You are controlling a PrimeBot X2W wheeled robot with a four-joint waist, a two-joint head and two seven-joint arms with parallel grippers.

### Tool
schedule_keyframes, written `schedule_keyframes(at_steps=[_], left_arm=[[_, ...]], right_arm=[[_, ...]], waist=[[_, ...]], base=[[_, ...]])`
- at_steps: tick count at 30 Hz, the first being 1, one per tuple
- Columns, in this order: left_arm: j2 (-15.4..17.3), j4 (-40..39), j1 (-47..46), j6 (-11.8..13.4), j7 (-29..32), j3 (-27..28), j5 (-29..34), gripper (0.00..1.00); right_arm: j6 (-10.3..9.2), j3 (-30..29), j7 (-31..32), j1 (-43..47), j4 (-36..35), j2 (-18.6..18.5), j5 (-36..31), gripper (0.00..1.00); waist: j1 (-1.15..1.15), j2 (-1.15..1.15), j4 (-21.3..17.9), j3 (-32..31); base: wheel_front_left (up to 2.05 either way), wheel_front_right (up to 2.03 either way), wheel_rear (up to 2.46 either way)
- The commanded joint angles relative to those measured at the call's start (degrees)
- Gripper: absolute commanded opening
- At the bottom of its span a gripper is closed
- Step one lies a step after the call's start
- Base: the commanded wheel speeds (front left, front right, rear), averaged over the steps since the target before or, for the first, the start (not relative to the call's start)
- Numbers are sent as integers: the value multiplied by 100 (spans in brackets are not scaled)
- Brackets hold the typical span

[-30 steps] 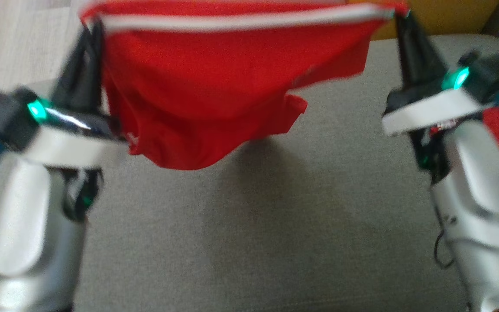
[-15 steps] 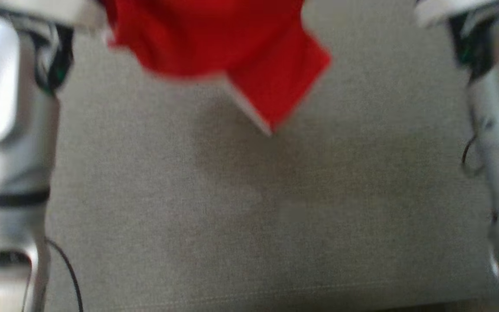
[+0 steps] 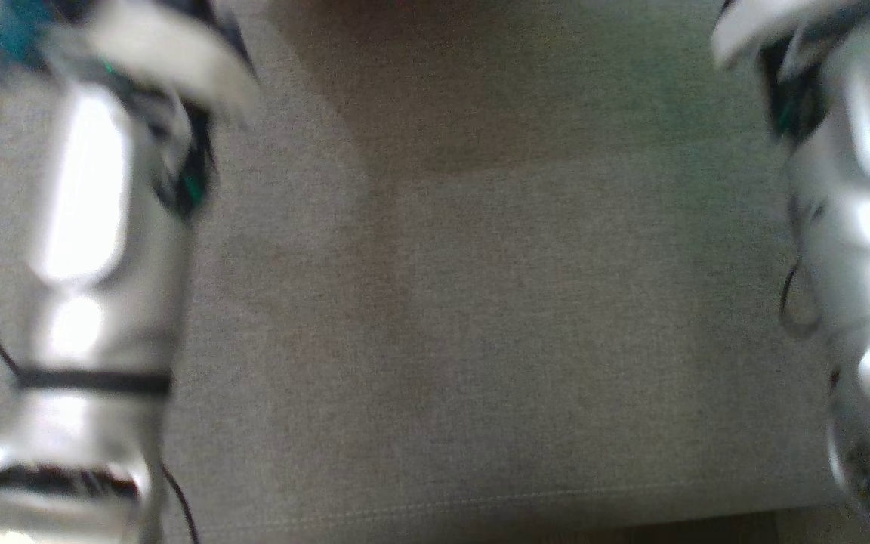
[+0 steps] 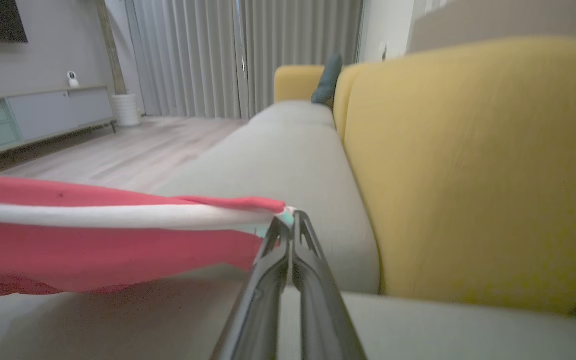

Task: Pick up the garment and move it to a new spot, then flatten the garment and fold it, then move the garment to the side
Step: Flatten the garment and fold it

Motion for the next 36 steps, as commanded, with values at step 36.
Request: schedule_keyframes(at_steps=[36], left_arm=[[-198,-1046,5405,109,-28,375,-684,0]], right_arm=[[36,1216,1111,5877,-2889,-327,1888,0]], waist=[[-2,0,-359,-2098]], base=[[0,0,0]])
